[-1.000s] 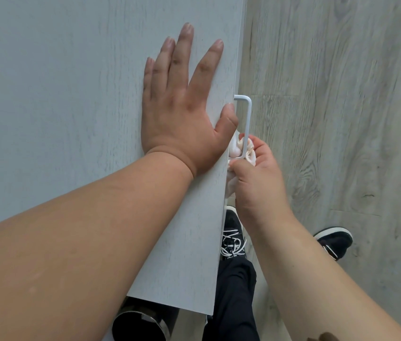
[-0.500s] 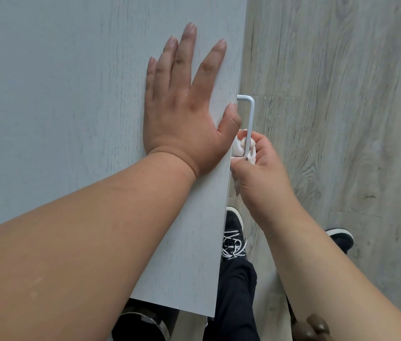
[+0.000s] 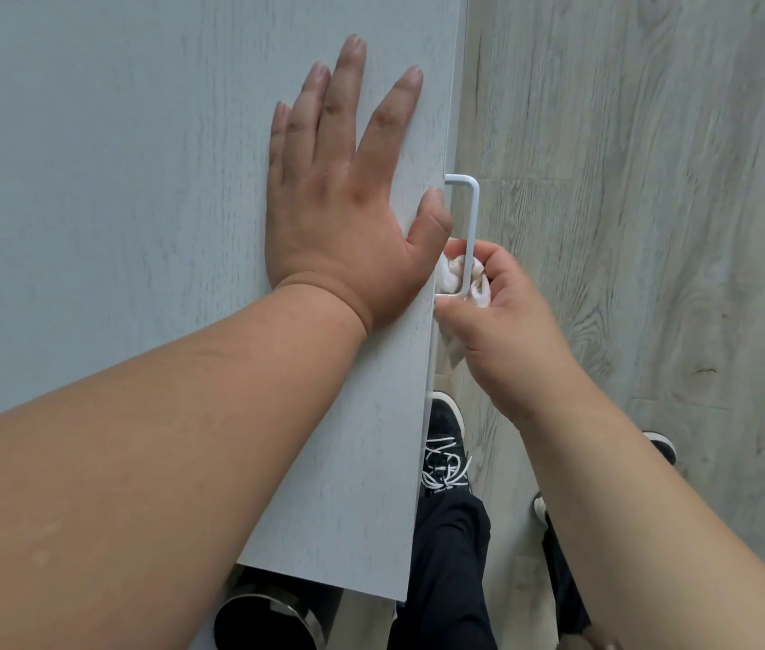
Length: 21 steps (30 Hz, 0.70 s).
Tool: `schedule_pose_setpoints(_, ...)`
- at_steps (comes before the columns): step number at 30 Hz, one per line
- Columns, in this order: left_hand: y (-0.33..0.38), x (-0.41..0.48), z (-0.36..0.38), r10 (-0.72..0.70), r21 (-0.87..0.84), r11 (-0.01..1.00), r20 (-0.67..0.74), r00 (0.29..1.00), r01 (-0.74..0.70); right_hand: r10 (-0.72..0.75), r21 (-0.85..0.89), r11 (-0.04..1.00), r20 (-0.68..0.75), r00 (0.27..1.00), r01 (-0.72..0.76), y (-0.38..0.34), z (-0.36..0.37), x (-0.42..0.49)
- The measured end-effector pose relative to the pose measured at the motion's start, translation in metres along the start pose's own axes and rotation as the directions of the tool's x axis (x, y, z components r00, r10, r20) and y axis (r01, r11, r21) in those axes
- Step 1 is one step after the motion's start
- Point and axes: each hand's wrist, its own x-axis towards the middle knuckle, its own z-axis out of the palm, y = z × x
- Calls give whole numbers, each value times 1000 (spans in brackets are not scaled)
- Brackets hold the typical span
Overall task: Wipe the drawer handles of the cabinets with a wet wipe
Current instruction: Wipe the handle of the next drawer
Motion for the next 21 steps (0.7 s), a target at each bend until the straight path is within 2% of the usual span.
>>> schedule_pose_setpoints(3, 0, 0, 0, 2, 1, 1000, 1, 1000, -2, 4, 31, 999, 19, 1000, -4, 0, -7, 1)
schedule_pose_setpoints(10, 0, -1, -1, 4, 9, 1000, -4, 1000, -4, -21, -61, 998, 4, 1000, 21, 2, -5, 4)
schedule_pose_setpoints(16, -1, 0, -1, 8, 3, 1000, -8, 1000, -8, -10, -18, 1000, 38, 999, 11, 4, -14, 8)
schedule_pose_setpoints(21, -1, 0, -1, 13, -3, 1000, -18, 1000, -13, -9, -138, 990, 37, 999, 14, 3, -9, 12)
